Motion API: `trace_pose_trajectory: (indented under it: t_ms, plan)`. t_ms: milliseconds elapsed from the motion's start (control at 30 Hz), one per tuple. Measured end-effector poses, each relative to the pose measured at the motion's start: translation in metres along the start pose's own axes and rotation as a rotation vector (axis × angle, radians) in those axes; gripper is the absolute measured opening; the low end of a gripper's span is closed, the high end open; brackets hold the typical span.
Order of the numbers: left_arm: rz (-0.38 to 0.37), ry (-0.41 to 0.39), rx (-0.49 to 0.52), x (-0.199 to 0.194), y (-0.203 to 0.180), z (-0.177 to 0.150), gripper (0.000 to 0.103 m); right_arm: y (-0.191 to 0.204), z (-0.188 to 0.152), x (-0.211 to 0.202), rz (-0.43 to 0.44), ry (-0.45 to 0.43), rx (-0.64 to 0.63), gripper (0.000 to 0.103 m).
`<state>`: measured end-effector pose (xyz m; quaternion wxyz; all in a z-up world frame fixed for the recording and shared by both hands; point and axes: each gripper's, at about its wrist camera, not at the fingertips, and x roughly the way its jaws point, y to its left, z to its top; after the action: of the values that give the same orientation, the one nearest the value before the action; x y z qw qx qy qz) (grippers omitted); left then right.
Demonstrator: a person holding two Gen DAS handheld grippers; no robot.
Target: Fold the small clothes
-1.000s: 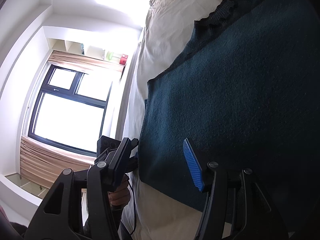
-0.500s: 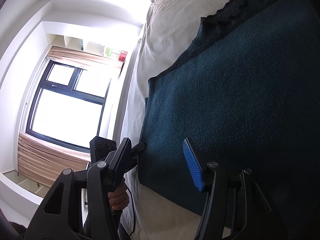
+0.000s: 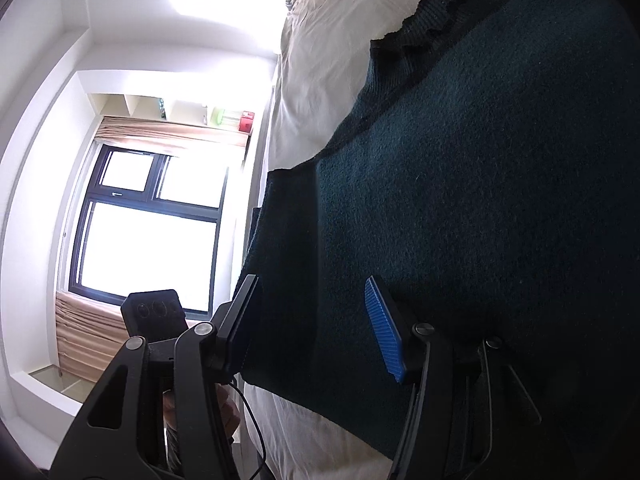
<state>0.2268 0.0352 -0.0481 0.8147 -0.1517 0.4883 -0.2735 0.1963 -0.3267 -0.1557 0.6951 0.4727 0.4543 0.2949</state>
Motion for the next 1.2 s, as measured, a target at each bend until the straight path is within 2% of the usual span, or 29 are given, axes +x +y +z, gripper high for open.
trace_pose_trajectory:
  t_ms: [167,333,467,633,867,1000,1200]
  plan:
    - [0.030,0.057,0.135,0.044,-0.062,-0.007,0.017,-0.014,0.021,-0.037,0.075,-0.023,0.058,0.054]
    - [0.035,0.085,0.138,0.079,-0.081,-0.024,0.017,-0.032,0.040,-0.064,0.089,-0.004,0.099,0.055]
    - [0.052,0.071,0.159,0.082,-0.087,-0.034,0.017,-0.035,0.043,-0.059,0.071,0.033,0.099,0.055]
    - [0.045,0.050,0.140,0.072,-0.082,-0.036,0.017,-0.027,0.051,-0.039,0.049,0.088,0.114,0.055]
    - [0.036,0.044,0.133,0.064,-0.082,-0.038,0.017,-0.023,0.049,-0.036,0.059,0.066,0.129,0.055]
    - [0.033,0.034,0.138,0.068,-0.094,-0.031,0.017,-0.020,0.056,-0.070,0.069,-0.003,0.120,0.055]
    - [-0.028,0.042,0.194,0.090,-0.137,-0.033,0.017,-0.033,0.060,-0.123,0.062,-0.053,0.134,0.055]
